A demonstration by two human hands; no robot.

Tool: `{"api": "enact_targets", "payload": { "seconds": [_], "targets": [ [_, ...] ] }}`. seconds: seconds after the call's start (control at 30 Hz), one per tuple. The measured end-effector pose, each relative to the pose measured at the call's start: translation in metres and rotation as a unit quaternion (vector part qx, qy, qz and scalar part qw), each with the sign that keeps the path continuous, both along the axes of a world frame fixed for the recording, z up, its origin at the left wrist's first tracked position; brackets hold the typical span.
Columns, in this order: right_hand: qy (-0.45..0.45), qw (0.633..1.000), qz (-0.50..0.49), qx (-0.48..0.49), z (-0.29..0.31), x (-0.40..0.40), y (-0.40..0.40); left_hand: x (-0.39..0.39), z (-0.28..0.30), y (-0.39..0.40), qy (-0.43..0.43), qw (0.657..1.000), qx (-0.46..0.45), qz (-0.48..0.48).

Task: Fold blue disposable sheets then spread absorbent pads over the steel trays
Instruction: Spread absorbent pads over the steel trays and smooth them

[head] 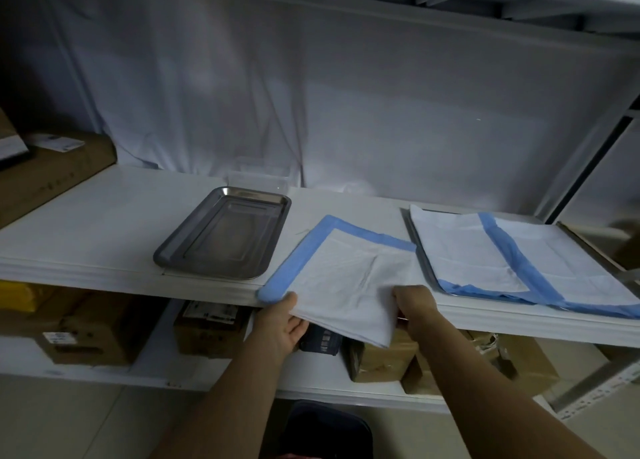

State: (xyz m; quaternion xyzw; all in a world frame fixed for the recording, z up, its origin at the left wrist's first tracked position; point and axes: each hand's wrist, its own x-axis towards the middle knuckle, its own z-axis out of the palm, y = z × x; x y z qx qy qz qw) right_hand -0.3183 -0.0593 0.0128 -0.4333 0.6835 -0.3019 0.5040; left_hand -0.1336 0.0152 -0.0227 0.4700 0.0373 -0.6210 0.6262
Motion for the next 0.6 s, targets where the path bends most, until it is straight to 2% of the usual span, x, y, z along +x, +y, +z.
{"api": "enact_targets", "payload": {
  "seconds": [0.07,0.13,0.23,0.33,0.47,0.6],
  "targets": [
    [-0.034,0.999,-0.012,0.028,-0.007,0.000,0.003,-0.002,-0.004,0.001,-0.005,1.000,0.003,-0.012],
    [0.004,0.998,0.045,0.046,-0.011,0.004,0.009,-0.005,-0.005,0.000,-0.021,1.000,0.012,-0.018],
    [0.118,0.991,0.058,-0.015,-0.013,0.001,0.011,0.000,-0.006,-0.004,-0.058,0.997,0.039,0.017],
    [0.126,0.991,0.008,-0.048,-0.012,-0.008,0.004,0.007,-0.007,-0.003,-0.097,0.993,0.058,0.037],
    [0.151,0.987,0.042,-0.040,-0.011,-0.005,0.009,0.007,-0.002,0.001,-0.069,0.996,0.018,0.050],
    [0.207,0.973,0.106,-0.008,-0.004,0.004,0.017,0.004,0.008,-0.002,-0.050,0.998,-0.034,-0.009]
  ]
}}
